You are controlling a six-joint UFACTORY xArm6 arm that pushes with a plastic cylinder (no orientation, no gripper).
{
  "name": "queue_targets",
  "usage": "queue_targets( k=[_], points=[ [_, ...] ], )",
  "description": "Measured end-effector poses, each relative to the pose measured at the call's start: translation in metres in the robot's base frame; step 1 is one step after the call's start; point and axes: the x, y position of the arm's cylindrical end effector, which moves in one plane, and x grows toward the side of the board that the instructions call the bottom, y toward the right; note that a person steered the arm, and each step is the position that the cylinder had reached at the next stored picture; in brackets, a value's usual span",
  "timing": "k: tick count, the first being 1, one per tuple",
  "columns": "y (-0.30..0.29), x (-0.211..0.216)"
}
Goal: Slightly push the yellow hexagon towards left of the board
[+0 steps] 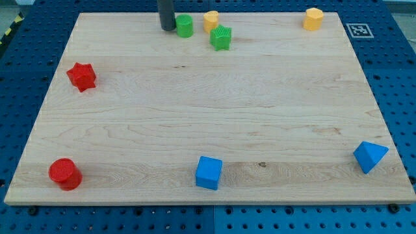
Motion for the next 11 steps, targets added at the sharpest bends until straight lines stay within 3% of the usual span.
queue_targets(
  k=[1,2,3,4,5,6,7,9,11],
  points=[
    [0.008,0.001],
    [0.009,0.040],
    [0.054,0.083],
    [0.175,0.091],
    [0.286,0.088],
    [0.368,0.056],
    [0.423,-0.005],
    [0.416,-0.014],
    [0.363,-0.020]
  ],
)
